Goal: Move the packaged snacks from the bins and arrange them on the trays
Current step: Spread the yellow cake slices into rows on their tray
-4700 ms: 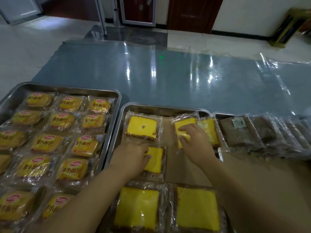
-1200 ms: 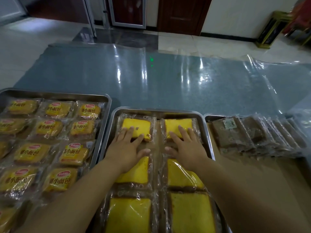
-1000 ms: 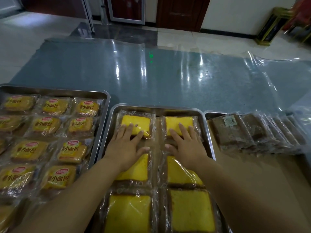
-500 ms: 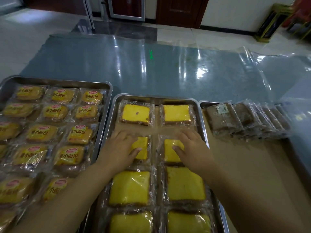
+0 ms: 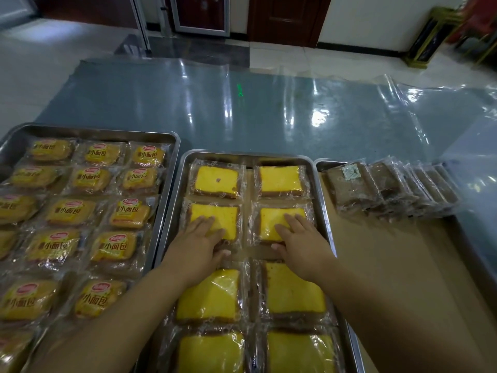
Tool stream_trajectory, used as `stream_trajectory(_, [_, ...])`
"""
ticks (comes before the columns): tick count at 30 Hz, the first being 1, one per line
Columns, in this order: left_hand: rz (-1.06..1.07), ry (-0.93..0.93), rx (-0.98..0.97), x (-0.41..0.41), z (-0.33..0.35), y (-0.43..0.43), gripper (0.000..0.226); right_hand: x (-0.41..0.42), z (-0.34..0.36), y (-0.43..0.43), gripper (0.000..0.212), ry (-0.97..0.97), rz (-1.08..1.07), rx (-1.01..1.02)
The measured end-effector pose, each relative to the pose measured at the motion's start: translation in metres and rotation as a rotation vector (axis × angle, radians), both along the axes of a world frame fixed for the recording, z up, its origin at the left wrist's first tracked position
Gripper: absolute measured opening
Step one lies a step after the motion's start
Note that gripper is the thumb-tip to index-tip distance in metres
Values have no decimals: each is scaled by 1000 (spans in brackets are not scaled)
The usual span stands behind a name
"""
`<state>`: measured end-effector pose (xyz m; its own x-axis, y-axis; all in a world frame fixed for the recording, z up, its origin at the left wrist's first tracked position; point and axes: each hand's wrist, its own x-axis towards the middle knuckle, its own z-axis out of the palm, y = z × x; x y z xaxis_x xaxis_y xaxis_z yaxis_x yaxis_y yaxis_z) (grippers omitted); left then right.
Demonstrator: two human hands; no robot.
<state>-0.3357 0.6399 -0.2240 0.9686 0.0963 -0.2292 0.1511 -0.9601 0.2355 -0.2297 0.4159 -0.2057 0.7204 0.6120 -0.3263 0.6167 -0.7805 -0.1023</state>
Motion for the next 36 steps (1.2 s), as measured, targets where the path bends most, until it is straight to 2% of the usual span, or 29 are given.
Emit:
stream_trajectory(12, [22, 37, -91, -5, 2, -3, 59, -6, 1, -6, 50, 26, -53, 43])
stream_trajectory(18, [95, -121, -206, -29, 17, -15, 51, -28, 19, -22, 44, -22, -107, 280])
stream_trajectory(23, [95, -288, -175, -72, 26, -37, 40, -70, 21, -41, 38, -88, -21, 347])
stream_trajectory(30, [89, -16, -41, -109, 15, -49, 50, -106, 4, -49, 41, -61, -38, 114])
stream_trajectory(36, [87, 35, -47, -103, 14, -48, 52, -100, 6, -46, 47, -4, -38, 91])
